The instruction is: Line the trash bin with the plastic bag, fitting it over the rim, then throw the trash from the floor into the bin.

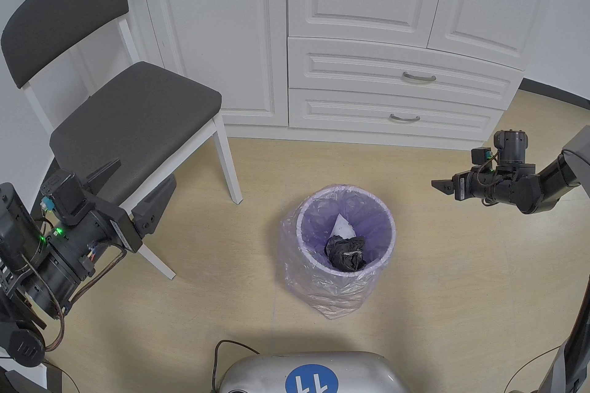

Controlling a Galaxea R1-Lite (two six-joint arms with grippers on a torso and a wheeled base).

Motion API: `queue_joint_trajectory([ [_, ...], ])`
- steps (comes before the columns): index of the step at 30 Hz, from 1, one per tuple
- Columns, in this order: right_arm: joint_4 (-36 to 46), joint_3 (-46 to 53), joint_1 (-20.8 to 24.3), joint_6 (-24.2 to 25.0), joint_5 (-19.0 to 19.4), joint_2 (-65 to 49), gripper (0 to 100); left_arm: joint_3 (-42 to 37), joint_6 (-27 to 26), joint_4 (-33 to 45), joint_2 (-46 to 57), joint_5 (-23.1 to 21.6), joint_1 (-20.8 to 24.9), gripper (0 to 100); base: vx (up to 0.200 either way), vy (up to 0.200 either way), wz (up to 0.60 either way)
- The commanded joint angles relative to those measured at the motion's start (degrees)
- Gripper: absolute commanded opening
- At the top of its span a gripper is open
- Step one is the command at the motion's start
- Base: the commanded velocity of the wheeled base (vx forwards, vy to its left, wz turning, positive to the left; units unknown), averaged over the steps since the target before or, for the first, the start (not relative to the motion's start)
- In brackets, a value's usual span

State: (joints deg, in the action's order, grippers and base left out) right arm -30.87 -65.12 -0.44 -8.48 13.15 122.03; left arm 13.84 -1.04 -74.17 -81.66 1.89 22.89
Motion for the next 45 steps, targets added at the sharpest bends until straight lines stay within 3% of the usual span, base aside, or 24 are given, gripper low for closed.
queue_joint_trajectory([
  [1,-3.3,4.0,1.1,-1.5,-5.0,-5.1,100,0.2,-0.1,-0.1,-2.0,0.1,-2.5,100,0.000,0.000,0.00],
  [5,-5.6,5.5,1.1,-3.2,-8.4,-5.7,100,0.4,-0.6,-0.1,-3.1,0.2,-4.0,100,0.000,0.000,0.00],
  [9,-9.1,5.5,1.1,-5.2,-12.6,-3.2,100,0.3,-6.6,-0.4,-6.1,1.8,-8.1,100,0.000,0.000,0.00],
  [13,-12.7,5.8,1.1,-5.4,-14.9,-2.2,100,0.9,-8.3,-3.7,-8.7,3.8,-11.4,100,0.000,0.000,0.00],
  [22,-17.8,9.8,0.7,-7.4,-15.3,-4.3,100,2.2,-8.4,-13.5,-13.3,6.9,-14.9,100,0.000,0.000,0.00],
  [28,-20.7,16.0,0.4,-8.0,-17.4,-8.5,100,2.6,-8.3,-13.6,-11.9,6.9,-14.9,100,0.000,0.000,0.00],
  [34,-28.1,26.1,-0.2,-6.5,-16.9,-13.0,100,3.1,-8.3,-13.1,-5.9,6.9,-14.5,100,0.000,0.000,0.00],
  [39,-29.0,26.8,-0.7,-4.8,-16.7,-14.5,100,5.1,-8.4,-12.1,-4.1,6.9,-14.1,100,0.000,0.000,0.00],
  [40,-28.3,25.3,-3.1,-4.3,-16.7,-18.7,100,9.4,-10.3,-6.6,-0.1,6.9,-13.8,100,0.000,0.000,0.00],
  [45,-24.2,22.3,-4.8,-2.1,-16.7,-25.3,100,18.9,-10.2,13.3,10.7,6.9,-15.9,100,0.000,0.000,0.00],
])
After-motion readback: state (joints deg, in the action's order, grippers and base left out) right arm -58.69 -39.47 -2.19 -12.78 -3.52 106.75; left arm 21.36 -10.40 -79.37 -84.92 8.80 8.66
